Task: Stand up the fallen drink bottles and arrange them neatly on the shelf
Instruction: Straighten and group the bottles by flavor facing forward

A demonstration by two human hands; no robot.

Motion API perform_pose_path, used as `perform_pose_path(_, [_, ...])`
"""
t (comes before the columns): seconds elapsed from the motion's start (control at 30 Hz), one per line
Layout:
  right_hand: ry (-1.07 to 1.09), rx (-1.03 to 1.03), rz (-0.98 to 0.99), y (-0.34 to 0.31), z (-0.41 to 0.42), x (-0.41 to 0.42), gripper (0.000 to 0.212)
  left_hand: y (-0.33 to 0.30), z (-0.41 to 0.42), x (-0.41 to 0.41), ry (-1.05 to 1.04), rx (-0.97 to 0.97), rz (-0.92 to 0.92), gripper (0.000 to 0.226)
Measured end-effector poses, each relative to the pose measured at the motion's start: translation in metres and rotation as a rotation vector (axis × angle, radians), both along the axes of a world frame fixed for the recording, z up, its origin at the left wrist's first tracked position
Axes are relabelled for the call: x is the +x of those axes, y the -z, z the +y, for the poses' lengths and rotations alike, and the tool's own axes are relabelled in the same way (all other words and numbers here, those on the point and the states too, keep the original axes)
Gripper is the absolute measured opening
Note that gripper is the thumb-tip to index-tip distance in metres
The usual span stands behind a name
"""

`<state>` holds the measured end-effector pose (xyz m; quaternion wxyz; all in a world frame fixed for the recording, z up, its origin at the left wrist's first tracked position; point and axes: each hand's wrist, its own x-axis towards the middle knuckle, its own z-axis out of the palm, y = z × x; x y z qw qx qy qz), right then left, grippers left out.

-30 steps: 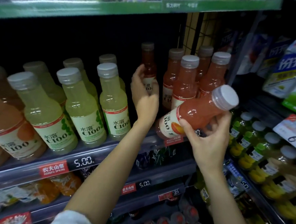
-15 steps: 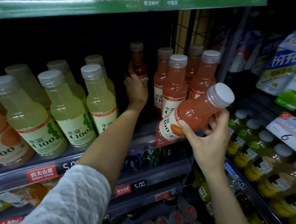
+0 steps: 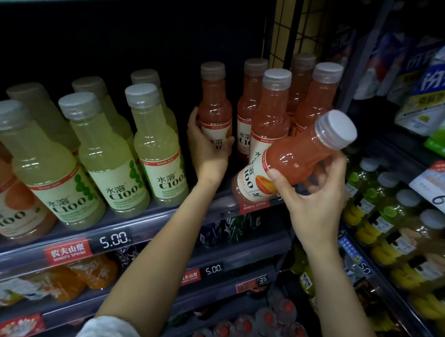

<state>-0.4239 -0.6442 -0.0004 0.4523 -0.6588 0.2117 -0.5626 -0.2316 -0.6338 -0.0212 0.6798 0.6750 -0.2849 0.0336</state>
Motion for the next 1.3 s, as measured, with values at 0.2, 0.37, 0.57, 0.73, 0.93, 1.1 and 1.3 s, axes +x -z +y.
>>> perform_pose_path(0.2, [0.004,-0.004,0.015,-0.002,0.006,0.004,0.075,0.000,0.007,-0.005,-0.027,0.017,-0.010,0.090])
perform_pose_path(0.37, [-0.003,-0.018,0.046,-0.008,0.009,0.009,0.074,-0.005,0.019,-0.013,0.070,-0.050,0.081,0.085])
perform_pose_path(0.57, [-0.075,-0.122,0.148,-0.028,0.004,0.048,0.080,-0.005,0.040,-0.027,0.148,-0.115,0.201,0.052])
perform_pose_path(0.73, [-0.151,-0.241,0.332,-0.033,-0.002,0.086,0.080,-0.007,0.040,-0.025,0.187,-0.148,0.224,0.052])
perform_pose_path(0.93, [-0.192,-0.313,0.446,-0.035,-0.007,0.100,0.083,-0.010,0.047,-0.035,0.223,-0.148,0.278,0.037])
perform_pose_path(1.1, [-0.261,-0.317,0.499,-0.038,-0.012,0.096,0.082,-0.006,0.057,-0.044,0.263,-0.133,0.243,0.038])
perform_pose_path(1.3, [-0.411,-0.170,0.512,-0.036,-0.021,0.084,0.092,0.008,0.063,-0.046,0.155,0.073,-0.097,0.083])
